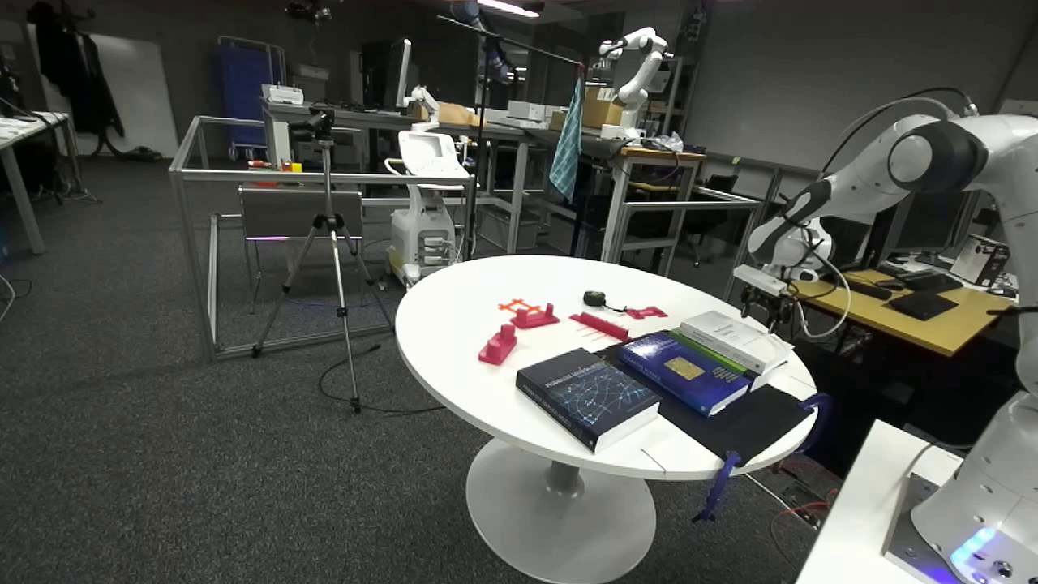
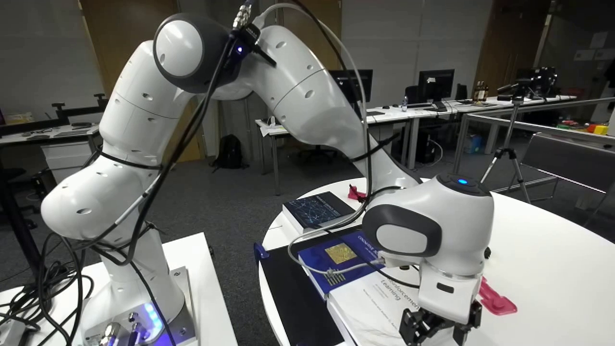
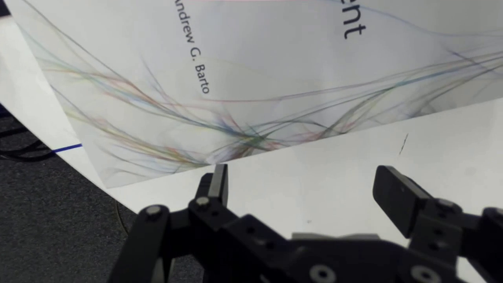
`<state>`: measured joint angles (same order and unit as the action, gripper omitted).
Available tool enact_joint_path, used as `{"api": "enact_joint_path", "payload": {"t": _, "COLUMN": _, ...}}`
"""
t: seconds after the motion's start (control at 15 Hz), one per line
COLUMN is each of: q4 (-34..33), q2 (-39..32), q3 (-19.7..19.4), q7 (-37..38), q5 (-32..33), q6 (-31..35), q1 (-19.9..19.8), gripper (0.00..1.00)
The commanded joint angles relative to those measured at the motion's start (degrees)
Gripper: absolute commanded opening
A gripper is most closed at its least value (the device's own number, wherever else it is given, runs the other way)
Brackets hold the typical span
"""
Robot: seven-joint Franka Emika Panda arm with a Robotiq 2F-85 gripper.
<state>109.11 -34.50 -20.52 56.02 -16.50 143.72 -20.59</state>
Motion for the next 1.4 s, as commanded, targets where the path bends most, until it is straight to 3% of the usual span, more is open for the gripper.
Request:
{"api": "enact_joint_path", "payload": {"t": 0.0, "q4": -2.9, "q2": -1.5, "q3": 0.2, "q7": -4.8, "q5": 1.4, "q6": -0.6, "q1": -0.9, "gripper": 1.00}}
{"api": "enact_joint_path", "payload": {"t": 0.6, "q4": -4.0, "q2": -2.6, "q3": 0.0, "q7": -11.6, "q5": 1.8, "q6": -0.7, "q1": -0.1, "gripper": 1.00}}
{"api": "enact_joint_path", "payload": {"t": 1.33, "q4": -4.3, "q2": -2.9, "q3": 0.2, "q7": -14.1, "q5": 1.9, "q6": -2.1, "q1": 0.8, "gripper": 1.00}}
